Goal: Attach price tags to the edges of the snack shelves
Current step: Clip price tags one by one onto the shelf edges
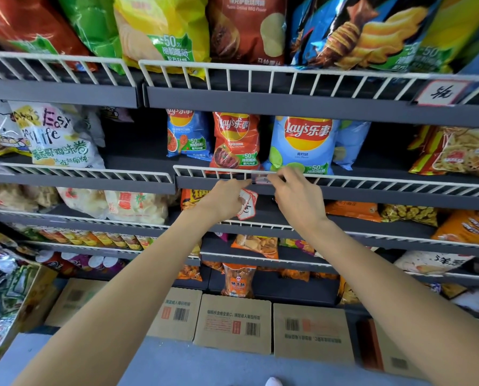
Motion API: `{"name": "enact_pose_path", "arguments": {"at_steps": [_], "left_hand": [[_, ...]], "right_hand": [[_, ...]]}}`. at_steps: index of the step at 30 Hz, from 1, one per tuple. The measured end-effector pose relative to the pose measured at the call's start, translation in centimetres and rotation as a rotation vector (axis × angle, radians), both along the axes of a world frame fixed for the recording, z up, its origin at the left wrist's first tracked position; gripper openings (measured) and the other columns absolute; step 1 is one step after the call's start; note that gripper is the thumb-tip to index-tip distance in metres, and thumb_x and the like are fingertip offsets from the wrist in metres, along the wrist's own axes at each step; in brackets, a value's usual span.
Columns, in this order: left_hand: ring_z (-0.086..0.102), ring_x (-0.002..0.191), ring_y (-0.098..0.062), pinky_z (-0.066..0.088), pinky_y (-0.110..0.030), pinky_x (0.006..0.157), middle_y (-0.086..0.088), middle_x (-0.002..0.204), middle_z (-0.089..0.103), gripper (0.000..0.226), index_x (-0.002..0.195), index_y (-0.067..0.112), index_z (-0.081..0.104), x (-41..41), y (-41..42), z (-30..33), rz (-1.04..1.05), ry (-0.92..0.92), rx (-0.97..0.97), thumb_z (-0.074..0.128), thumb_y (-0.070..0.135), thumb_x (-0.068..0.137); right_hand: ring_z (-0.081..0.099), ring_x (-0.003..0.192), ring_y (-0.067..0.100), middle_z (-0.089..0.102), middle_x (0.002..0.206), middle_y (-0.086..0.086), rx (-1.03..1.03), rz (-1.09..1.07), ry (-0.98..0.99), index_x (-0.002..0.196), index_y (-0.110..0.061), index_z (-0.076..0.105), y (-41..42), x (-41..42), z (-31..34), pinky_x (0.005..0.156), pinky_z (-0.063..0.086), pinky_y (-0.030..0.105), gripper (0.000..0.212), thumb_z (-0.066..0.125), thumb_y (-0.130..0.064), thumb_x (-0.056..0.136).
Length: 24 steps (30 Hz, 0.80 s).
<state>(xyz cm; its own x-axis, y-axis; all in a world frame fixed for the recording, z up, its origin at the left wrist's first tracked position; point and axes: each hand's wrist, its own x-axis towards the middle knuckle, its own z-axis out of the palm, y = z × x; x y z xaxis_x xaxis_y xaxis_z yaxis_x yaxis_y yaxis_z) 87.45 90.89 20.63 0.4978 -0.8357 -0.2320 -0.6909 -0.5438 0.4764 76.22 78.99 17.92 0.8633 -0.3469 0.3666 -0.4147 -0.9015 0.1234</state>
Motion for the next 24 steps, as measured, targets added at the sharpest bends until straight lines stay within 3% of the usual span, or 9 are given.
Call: {"name": "enact_pose_path", "arguments": {"at_steps": [4, 7, 11, 13, 17, 19, 20, 22, 24], "left_hand": [[0.053, 0.119, -0.030, 0.041, -0.033, 0.095, -0.014, 0.135, 0.052, 0.055, 0.146, 0.017, 0.027, 0.1, 0.0, -0.1, 0.007, 0.006, -0.008, 0.042, 0.004, 0.095], [0.057, 0.109, -0.030, 0.043, -0.031, 0.085, -0.015, 0.134, 0.052, 0.055, 0.146, 0.017, 0.027, 0.2, -0.2, 0.1, -0.004, -0.007, -0.005, 0.042, 0.004, 0.095], [0.039, 0.132, -0.030, 0.034, -0.033, 0.102, -0.014, 0.147, 0.038, 0.053, 0.146, 0.014, 0.027, 0.6, -0.4, 0.4, -0.013, -0.010, 0.017, 0.043, 0.006, 0.096], [0.036, 0.134, -0.029, 0.032, -0.032, 0.104, -0.013, 0.147, 0.039, 0.053, 0.146, 0.012, 0.028, 0.6, -0.2, 0.5, 0.002, 0.005, -0.012, 0.044, 0.007, 0.096], [0.052, 0.118, -0.026, 0.038, -0.020, 0.091, -0.011, 0.133, 0.053, 0.045, 0.140, 0.013, 0.040, 0.1, 0.7, 0.8, 0.132, 0.067, -0.192, 0.046, 0.011, 0.095], [0.059, 0.082, -0.018, 0.038, -0.009, 0.060, -0.011, 0.106, 0.061, 0.039, 0.135, 0.011, 0.045, -0.4, 1.0, 1.0, 0.214, 0.102, -0.281, 0.048, 0.013, 0.095], [0.055, 0.072, -0.018, 0.035, -0.013, 0.051, -0.012, 0.098, 0.060, 0.037, 0.132, 0.010, 0.045, -0.8, 1.1, 1.1, 0.234, 0.117, -0.311, 0.048, 0.014, 0.096], [0.052, 0.067, -0.022, 0.029, -0.021, 0.048, -0.015, 0.092, 0.059, 0.034, 0.129, 0.007, 0.046, -1.5, 0.9, 1.3, 0.265, 0.148, -0.363, 0.048, 0.014, 0.096], [0.046, 0.061, -0.015, 0.030, -0.022, 0.051, -0.016, 0.091, 0.059, 0.031, 0.126, 0.007, 0.048, -2.4, 0.6, 1.6, 0.300, 0.209, -0.420, 0.048, 0.015, 0.096]], "right_hand": [[0.061, 0.084, 0.022, 0.062, 0.092, 0.005, -0.020, -0.013, 0.035, 0.101, -0.013, 0.069, 0.2, -0.2, -0.1, 0.035, 0.038, 0.022, 0.053, 0.085, -0.005, 0.051], [0.062, 0.083, 0.021, 0.063, 0.092, 0.005, -0.024, -0.007, 0.032, 0.101, -0.011, 0.070, 0.4, -0.4, 0.1, 0.034, 0.037, 0.021, 0.054, 0.086, -0.005, 0.049], [0.060, 0.088, 0.022, 0.061, 0.097, 0.006, -0.024, 0.005, 0.052, 0.111, -0.009, 0.067, 0.5, -0.8, 0.2, 0.036, 0.036, 0.021, 0.059, 0.084, -0.007, 0.054], [0.058, 0.092, 0.022, 0.060, 0.103, 0.006, -0.006, 0.002, 0.077, 0.119, -0.010, 0.062, 0.4, -1.0, 0.1, 0.039, 0.038, 0.023, 0.060, 0.081, -0.007, 0.061], [0.044, 0.115, 0.020, 0.044, 0.129, 0.004, 0.067, -0.002, 0.142, 0.138, -0.010, 0.041, 0.6, -1.2, 0.4, 0.060, 0.048, 0.030, 0.056, 0.061, -0.010, 0.085], [0.037, 0.123, 0.020, 0.034, 0.139, 0.002, 0.182, 0.005, 0.141, 0.143, -0.010, 0.032, 0.8, -1.4, 0.6, 0.072, 0.047, 0.030, 0.054, 0.049, -0.010, 0.092], [0.037, 0.125, 0.020, 0.031, 0.142, 0.001, 0.276, 0.002, 0.121, 0.144, -0.010, 0.031, 0.9, -1.5, 0.8, 0.078, 0.047, 0.031, 0.052, 0.046, -0.010, 0.094], [0.040, 0.126, 0.020, 0.033, 0.146, 0.001, 0.567, -0.005, 0.019, 0.143, -0.010, 0.034, 1.0, -1.8, 1.5, 0.094, 0.042, 0.030, 0.048, 0.043, -0.008, 0.096], [0.051, 0.115, 0.018, 0.047, 0.139, 0.007, 0.936, -0.033, -0.161, 0.136, -0.009, 0.046, 0.8, -2.4, 2.7, 0.091, 0.043, 0.028, 0.040, 0.043, -0.008, 0.097]]}}
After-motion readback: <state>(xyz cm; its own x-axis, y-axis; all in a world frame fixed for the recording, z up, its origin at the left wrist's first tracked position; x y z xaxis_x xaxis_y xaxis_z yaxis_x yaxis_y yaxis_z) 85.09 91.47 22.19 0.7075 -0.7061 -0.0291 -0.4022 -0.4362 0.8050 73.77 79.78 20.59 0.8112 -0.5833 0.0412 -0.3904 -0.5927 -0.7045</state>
